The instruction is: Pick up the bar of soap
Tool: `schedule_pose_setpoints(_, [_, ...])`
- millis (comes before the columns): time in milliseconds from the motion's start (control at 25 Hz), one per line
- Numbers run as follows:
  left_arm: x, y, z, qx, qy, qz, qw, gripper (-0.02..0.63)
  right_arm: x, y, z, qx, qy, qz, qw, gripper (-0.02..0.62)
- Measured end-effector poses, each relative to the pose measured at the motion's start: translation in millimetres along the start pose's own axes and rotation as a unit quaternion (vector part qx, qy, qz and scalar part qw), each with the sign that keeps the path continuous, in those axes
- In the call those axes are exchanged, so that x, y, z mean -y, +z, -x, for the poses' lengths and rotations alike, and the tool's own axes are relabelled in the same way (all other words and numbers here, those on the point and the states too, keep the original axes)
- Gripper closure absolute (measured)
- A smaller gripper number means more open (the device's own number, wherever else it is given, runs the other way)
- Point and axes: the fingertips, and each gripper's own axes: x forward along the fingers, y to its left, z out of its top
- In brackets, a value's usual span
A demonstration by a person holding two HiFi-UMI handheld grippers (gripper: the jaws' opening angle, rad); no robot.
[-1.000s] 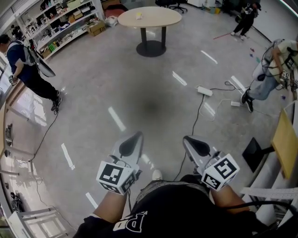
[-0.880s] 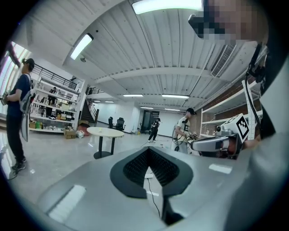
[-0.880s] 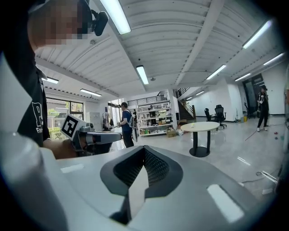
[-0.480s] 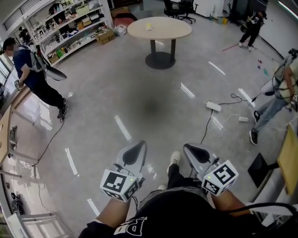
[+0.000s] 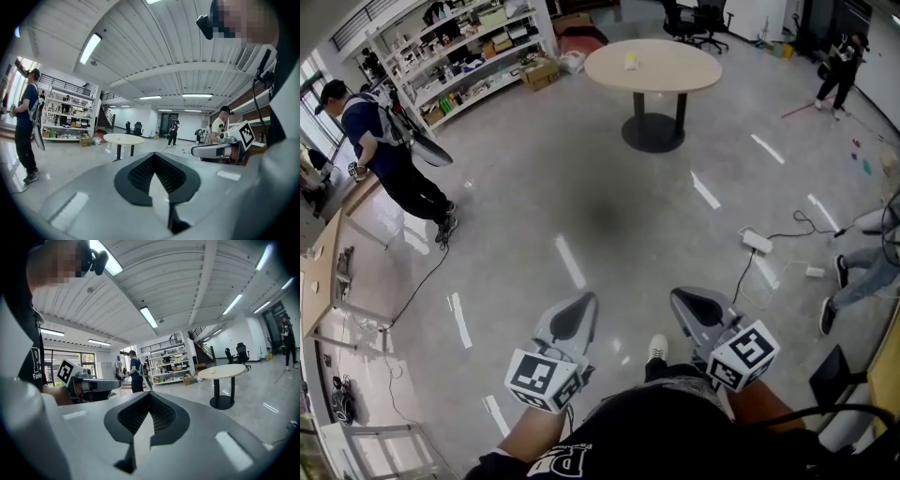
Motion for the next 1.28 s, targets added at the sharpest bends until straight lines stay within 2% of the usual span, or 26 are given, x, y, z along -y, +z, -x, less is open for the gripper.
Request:
schedule_pose_setpoints(360, [-32.3,43.4,-111.3,0.001,0.013,-0.008,0.9999,0.598,105.1,46.3,-62.4,0.005,0.023,0.006,1.0,0.588])
schedule_pose_setpoints(720, [-23.3,60.2,-206.4,-0.012,-0.016,-0.046,0.9987,0.598,198.5,60.5,-77.3,0.027,0.005,-0.005,1.0,0.588])
schedule_pose_setpoints(1000, [-21.0,68.6,-255.1,-0.025,-0.024,-0.043,0.9985,0.598,241.7,70.7,-79.1,0.021,0.002,-0.017,1.0,0.588])
schedule_pose_setpoints(1280, [-52.9,62.8,-291.1,-0.03,-0.046,-0.032,0.998,0.598,268.9,66.3,-108.3,0.011,-0.023,-0.022,0.999,0.588])
